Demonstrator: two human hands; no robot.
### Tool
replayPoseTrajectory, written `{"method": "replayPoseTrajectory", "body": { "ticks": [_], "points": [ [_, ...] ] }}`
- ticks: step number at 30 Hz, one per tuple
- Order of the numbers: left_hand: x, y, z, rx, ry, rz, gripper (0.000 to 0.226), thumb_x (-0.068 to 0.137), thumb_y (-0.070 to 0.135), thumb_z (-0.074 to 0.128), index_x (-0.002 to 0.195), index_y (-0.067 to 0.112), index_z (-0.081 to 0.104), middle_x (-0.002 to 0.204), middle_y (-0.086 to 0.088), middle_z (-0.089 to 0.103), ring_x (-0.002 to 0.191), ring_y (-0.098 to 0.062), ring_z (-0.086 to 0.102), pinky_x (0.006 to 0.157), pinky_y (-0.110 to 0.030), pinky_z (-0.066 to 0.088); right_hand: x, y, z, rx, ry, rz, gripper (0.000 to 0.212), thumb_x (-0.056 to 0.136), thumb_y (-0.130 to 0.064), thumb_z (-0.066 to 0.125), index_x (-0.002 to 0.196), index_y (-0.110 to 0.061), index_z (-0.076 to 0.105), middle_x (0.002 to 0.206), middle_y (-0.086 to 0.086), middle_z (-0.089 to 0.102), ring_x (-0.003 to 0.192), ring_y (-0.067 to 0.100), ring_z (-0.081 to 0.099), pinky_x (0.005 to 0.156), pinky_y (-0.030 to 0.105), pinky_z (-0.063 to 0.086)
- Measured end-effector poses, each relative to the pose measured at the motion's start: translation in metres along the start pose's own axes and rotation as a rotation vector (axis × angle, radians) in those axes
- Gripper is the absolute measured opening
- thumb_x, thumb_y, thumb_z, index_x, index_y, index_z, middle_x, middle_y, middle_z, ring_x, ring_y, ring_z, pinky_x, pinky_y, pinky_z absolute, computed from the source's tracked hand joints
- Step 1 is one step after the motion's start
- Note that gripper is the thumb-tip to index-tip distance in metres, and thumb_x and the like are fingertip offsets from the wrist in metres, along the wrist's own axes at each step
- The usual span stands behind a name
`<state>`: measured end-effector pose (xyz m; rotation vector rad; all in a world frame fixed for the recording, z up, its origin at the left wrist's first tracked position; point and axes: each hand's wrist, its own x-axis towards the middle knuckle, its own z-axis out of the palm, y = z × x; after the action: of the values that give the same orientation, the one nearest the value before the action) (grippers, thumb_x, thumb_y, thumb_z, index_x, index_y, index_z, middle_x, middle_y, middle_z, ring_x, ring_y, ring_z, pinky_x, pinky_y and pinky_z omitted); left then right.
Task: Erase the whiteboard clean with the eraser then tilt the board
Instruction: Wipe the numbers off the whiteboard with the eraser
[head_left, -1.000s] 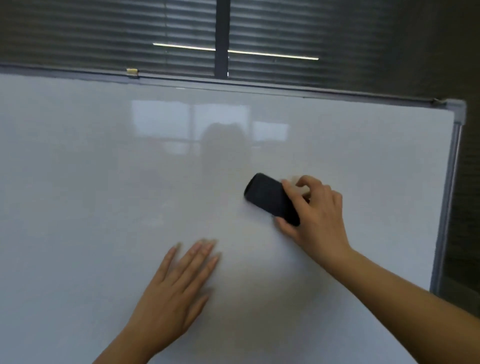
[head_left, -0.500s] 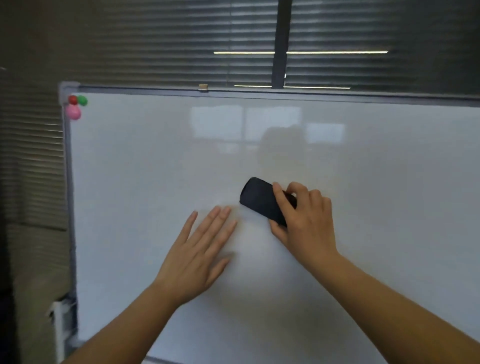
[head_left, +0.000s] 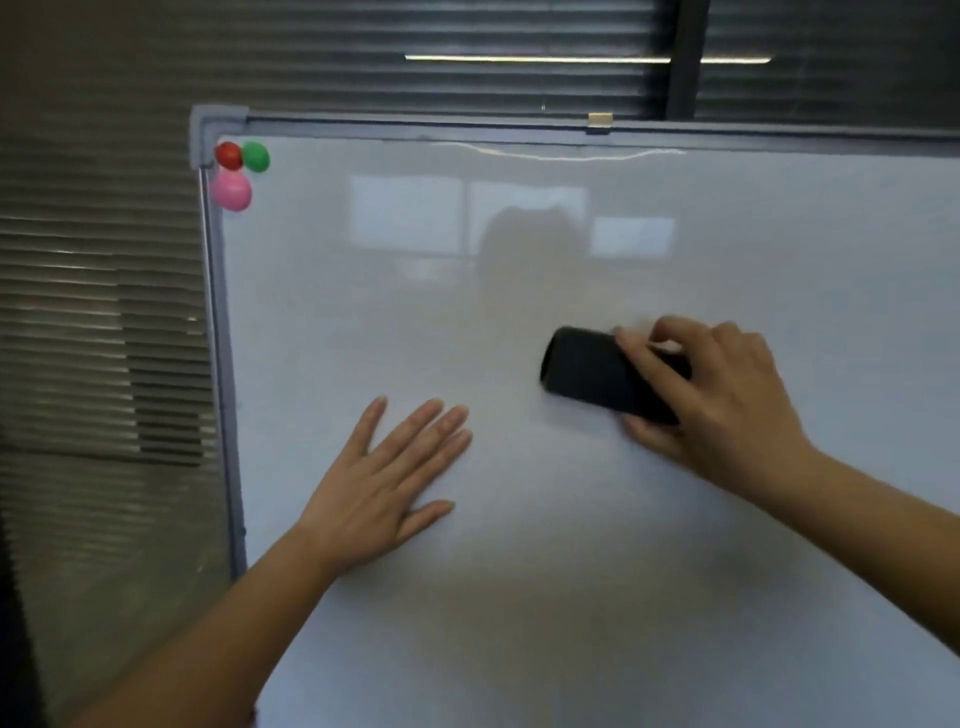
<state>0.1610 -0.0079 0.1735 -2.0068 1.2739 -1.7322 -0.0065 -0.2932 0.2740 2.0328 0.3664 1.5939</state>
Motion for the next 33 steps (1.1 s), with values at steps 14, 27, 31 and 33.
{"method": "replayPoseTrajectory", "body": {
  "ticks": [14, 27, 31, 33],
  "points": [
    [-0.014, 0.001, 0.008, -0.184, 0.173, 0.105, 0.06, 0.103, 0.038, 0.043, 0.153, 0.011, 0.025, 0.162, -0.01, 0.016, 0.149, -0.029, 0.016, 0.116, -0.059, 0.017, -0.054, -0.144, 0.013, 0.095, -0.24, -0.025, 0.048, 0.088, -0.031, 0.056, 0.127, -0.005, 0.048, 0.106, 0.018, 0.058, 0.073, 0.033, 0.058, 0.066, 0.038, 0.04],
    [-0.023, -0.018, -0.061, -0.532, 0.097, -0.119, 0.03, 0.096, 0.029, 0.052, 0.097, 0.005, 0.069, 0.085, -0.009, 0.066, 0.078, -0.031, 0.063, 0.079, -0.032, 0.039, -0.002, -0.164, -0.005, 0.881, -0.277, 0.51, 0.038, 0.099, -0.028, 0.04, 0.124, -0.002, 0.054, 0.114, 0.003, 0.057, 0.098, -0.001, 0.05, 0.088, 0.005, 0.034],
    [-0.016, -0.026, -0.077, -0.608, -0.023, -0.218, 0.037, 0.094, 0.028, 0.046, 0.11, 0.002, 0.067, 0.092, -0.012, 0.068, 0.077, -0.03, 0.065, 0.072, -0.029, 0.039, 0.008, -0.16, -0.005, 0.861, -0.251, 0.459, 0.045, 0.095, -0.034, 0.048, 0.128, -0.003, 0.049, 0.122, 0.009, 0.053, 0.108, 0.008, 0.049, 0.089, 0.019, 0.045],
    [-0.012, -0.03, -0.082, -0.674, -0.049, -0.261, 0.038, 0.095, 0.028, 0.045, 0.114, 0.002, 0.065, 0.096, -0.011, 0.067, 0.078, -0.029, 0.064, 0.069, -0.026, 0.041, 0.011, -0.158, -0.005, 0.75, -0.265, 0.339, 0.057, 0.087, -0.032, 0.066, 0.132, -0.003, 0.046, 0.128, 0.017, 0.048, 0.116, 0.02, 0.049, 0.085, 0.035, 0.053]
  ]
}}
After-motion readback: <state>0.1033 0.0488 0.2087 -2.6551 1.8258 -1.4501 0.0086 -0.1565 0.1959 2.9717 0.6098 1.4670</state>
